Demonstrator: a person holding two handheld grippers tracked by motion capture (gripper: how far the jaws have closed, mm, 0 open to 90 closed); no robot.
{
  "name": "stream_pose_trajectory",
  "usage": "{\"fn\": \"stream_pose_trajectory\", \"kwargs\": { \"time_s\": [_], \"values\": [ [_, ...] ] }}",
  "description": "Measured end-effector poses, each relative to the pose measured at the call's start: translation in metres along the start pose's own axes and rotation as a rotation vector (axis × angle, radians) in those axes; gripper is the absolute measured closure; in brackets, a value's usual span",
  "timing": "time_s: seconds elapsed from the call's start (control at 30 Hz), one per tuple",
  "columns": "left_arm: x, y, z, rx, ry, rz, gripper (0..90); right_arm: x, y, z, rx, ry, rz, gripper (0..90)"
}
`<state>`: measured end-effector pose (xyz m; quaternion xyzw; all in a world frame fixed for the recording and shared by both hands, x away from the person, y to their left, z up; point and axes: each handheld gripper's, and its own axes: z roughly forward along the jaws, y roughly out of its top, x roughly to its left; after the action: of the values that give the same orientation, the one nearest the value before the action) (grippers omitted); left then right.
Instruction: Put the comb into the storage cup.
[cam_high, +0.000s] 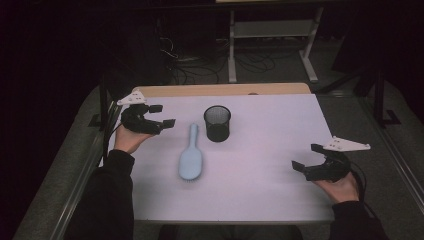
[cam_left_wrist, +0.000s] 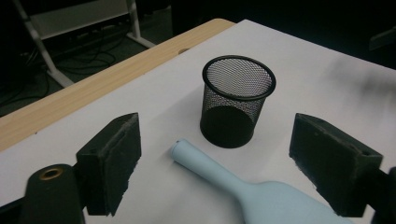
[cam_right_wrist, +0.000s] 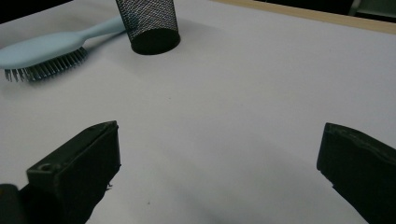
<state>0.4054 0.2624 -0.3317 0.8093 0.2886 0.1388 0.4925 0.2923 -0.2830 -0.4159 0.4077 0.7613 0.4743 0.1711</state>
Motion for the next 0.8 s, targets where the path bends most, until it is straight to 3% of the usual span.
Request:
{"fn": "stream_pose_trajectory", "kwargs": {
  "time_s": [0.23,0.43,0.63,0.8],
  "values": [
    [0.001,0.000,0.011,0.003,-0.010,-0.008,24.8,0.003,0.001,0.000,-0.009,0.005,-0.020,0.0],
    [0.001,-0.002,0.019,-0.004,-0.030,-0.016,29.2,0.001,0.000,0.001,0.005,0.004,-0.009,0.0],
    [-0.001,-0.005,0.028,0.026,-0.048,-0.013,36.1,0.001,-0.001,0.003,0.022,0.009,-0.008,0.0],
    [-0.004,-0.007,0.037,0.064,-0.036,-0.007,42.4,0.002,-0.001,0.003,0.024,0.011,-0.011,0.0]
  ]
}}
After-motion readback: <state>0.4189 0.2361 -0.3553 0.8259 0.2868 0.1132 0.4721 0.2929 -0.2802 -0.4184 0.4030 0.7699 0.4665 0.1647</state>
